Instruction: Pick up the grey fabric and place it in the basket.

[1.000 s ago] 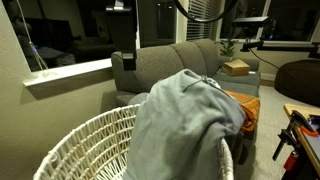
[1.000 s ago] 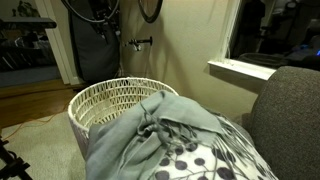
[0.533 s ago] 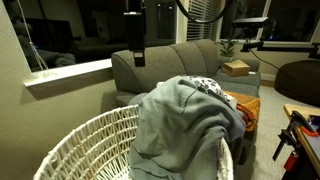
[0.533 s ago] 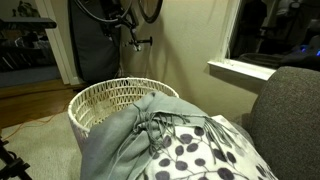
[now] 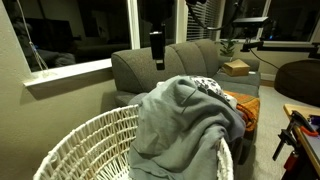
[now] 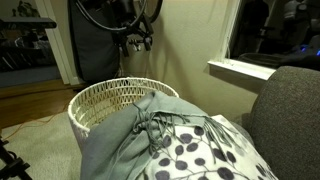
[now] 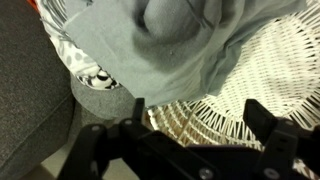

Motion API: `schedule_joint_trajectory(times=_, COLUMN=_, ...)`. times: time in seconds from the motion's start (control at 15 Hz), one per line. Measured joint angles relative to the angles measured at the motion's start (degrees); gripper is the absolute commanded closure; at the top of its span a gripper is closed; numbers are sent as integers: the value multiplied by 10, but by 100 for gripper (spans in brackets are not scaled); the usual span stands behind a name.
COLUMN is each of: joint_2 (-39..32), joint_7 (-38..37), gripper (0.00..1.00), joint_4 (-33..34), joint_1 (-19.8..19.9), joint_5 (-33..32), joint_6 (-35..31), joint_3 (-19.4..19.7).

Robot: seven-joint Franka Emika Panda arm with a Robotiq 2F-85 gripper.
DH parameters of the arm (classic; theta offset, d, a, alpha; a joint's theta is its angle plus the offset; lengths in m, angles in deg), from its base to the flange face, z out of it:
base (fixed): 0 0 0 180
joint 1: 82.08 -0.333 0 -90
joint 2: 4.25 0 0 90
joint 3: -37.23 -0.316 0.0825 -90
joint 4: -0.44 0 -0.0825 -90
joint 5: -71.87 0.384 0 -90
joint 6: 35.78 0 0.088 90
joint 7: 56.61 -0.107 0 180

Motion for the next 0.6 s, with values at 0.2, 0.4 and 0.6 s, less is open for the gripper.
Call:
schedule_joint_trajectory(times=0.2, joint_2=1, joint_7=-10, gripper=0, joint_4=-19, joint_1=12, joint_5=0, joint_6=0, joint_3=11)
schedule_joint_trajectory(times=0.4, joint_2=2, joint_7=-25, gripper=0, joint_4=-40, joint_1=22, joint_5=1, joint_6=0, joint_3=18)
schedule_joint_trajectory(times=0.6, joint_2=3, joint_7=-33, gripper=0, joint_4=-61, joint_1=30, joint_5=1, joint_6=0, joint_3=24)
